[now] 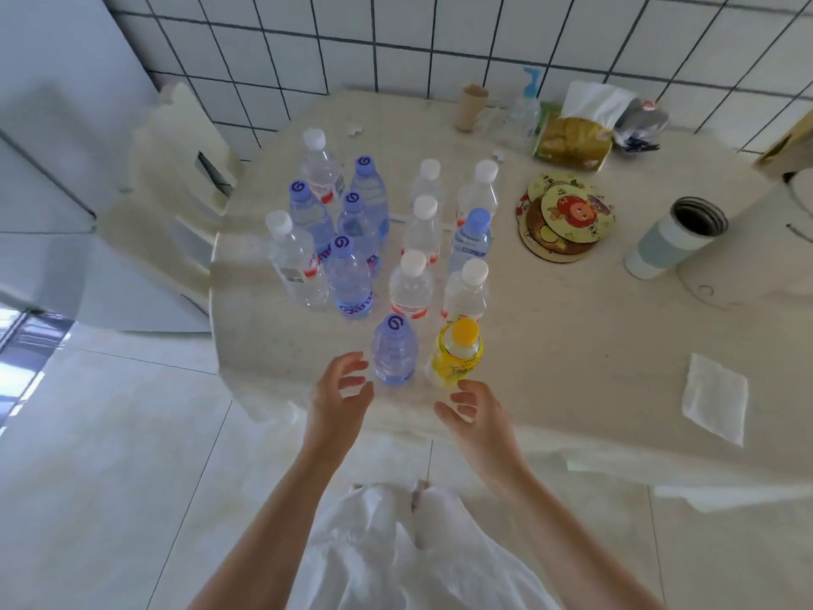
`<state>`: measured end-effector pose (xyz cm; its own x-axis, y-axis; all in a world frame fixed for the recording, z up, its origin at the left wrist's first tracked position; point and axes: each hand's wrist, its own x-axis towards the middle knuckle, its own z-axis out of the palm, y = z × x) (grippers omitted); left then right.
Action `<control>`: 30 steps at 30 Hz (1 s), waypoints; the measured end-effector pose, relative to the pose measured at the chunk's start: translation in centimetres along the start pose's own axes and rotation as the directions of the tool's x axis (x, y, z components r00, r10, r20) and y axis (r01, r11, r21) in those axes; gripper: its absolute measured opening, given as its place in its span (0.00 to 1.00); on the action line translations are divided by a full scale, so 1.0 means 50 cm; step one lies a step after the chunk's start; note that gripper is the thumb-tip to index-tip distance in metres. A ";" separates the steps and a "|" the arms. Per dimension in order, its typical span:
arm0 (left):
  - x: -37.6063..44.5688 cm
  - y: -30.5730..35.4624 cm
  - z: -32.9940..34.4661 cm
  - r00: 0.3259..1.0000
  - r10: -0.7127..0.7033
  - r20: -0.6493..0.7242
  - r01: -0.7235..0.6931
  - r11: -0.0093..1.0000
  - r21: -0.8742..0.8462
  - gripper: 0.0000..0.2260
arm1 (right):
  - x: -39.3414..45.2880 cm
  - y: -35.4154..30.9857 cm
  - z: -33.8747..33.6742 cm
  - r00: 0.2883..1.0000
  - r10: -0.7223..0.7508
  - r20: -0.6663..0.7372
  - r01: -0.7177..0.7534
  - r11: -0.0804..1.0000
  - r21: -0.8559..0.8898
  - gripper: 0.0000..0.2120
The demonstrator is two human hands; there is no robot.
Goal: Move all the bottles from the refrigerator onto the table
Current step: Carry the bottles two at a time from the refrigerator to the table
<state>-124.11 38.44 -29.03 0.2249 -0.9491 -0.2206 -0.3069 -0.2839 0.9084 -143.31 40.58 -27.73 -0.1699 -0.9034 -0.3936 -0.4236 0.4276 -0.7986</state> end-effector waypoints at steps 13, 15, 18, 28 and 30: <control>-0.177 -0.036 -0.227 0.935 -0.010 -0.355 -0.019 0.997 -0.077 0.14 | -0.126 -0.129 0.177 0.952 -0.229 0.202 0.252 0.963 -0.096 0.11; -0.216 -0.066 -0.286 0.915 -0.025 -0.403 -0.012 0.996 -0.087 0.14 | -0.165 -0.152 0.234 0.936 -0.267 0.228 0.297 0.949 -0.108 0.10; -0.274 -0.111 -0.376 0.890 -0.063 -0.452 0.019 0.995 -0.101 0.14 | -0.234 -0.185 0.314 0.915 -0.301 0.267 0.339 0.934 -0.109 0.10; -0.361 -0.192 -0.631 0.826 -0.058 -0.560 0.011 0.996 -0.088 0.17 | -0.400 -0.318 0.537 0.830 -0.421 0.366 0.449 0.894 0.010 0.09; -0.352 -0.195 -0.664 0.815 -0.056 -0.577 0.003 0.996 -0.092 0.15 | -0.408 -0.348 0.565 0.812 -0.451 0.372 0.475 0.879 0.028 0.09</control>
<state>-94.36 62.45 -22.21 0.7342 -0.6784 -0.0258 -0.2196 -0.2732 0.9365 -107.33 52.45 -18.65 0.3835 -0.9145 -0.1287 -0.4280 -0.0525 -0.9022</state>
